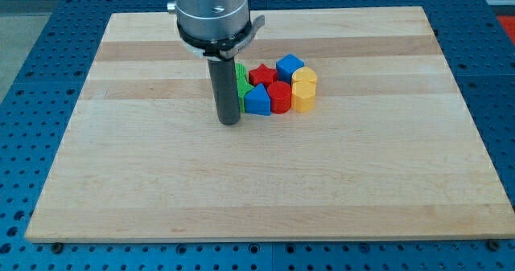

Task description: Move the hexagon to the top right of the red circle

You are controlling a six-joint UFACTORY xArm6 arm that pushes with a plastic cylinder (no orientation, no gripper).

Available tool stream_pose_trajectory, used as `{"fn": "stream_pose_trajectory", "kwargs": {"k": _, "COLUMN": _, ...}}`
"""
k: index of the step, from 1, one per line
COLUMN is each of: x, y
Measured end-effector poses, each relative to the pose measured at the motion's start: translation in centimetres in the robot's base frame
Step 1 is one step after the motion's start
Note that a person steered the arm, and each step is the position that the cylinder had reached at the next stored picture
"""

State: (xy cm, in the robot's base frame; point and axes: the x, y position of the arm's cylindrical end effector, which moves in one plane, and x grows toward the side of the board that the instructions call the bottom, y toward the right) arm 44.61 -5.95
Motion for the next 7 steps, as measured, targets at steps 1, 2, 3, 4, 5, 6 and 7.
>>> {"fn": "stream_pose_trajectory", "kwargs": {"k": 1, "x": -1.2, "y": 0.0}}
{"fn": "stream_pose_trajectory", "kwargs": {"k": 2, "x": -1.9, "y": 0.0}}
{"fn": "stream_pose_trajectory", "kwargs": {"k": 3, "x": -1.9, "y": 0.0}}
{"fn": "stream_pose_trajectory", "kwargs": {"k": 4, "x": -1.8, "y": 0.0}}
{"fn": "stream_pose_trajectory", "kwargs": {"k": 5, "x": 1.1, "y": 0.5}}
{"fn": "stream_pose_trajectory", "kwargs": {"k": 6, "x": 2.3, "y": 4.3}}
{"fn": "stream_pose_trajectory", "kwargs": {"k": 7, "x": 2.2, "y": 8.7}}
